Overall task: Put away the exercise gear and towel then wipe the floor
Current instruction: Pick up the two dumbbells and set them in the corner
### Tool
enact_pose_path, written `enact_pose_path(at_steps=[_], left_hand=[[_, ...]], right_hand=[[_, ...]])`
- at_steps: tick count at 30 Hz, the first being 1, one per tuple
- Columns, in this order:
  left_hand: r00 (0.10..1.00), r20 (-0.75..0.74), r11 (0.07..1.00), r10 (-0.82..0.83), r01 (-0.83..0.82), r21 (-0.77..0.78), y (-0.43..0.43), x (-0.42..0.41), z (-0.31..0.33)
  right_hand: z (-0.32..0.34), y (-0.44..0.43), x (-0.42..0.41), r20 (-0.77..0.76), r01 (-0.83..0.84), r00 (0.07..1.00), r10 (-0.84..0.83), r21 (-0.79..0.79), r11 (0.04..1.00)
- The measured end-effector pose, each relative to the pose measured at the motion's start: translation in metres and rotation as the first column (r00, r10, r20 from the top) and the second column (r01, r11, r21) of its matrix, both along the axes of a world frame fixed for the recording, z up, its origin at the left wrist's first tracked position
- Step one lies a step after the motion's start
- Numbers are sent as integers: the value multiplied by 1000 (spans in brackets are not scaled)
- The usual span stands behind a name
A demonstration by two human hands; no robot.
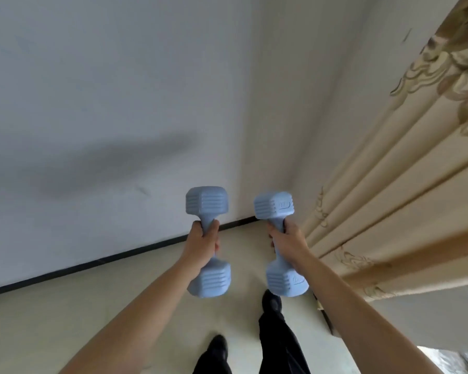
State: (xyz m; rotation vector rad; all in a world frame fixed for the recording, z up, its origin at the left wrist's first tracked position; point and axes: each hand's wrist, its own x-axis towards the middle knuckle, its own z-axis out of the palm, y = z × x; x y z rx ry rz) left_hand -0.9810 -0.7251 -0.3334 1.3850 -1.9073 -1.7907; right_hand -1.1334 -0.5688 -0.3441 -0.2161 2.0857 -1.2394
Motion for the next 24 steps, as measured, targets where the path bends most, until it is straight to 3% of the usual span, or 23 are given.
enact_pose_path(at_steps=[5, 12, 18, 24], left_hand=[[976, 190, 989, 104, -122, 87, -6, -61, -82], [929, 358, 939, 92, -201, 280, -24, -124, -222], [865, 485, 901, 124, -303, 311, -50, -159, -404], [848, 520, 903, 106, -301, 307, -61, -165, -582]], right_hand=[[-87, -26, -80, 134, -121, 986, 96, 190, 974], [-221, -50, -147, 322, -260, 935, 145, 349, 900], [-405, -64, -168, 321, -393, 910, 261, 476, 787], [-589, -74, -161, 300, -436, 898, 323, 493, 753]])
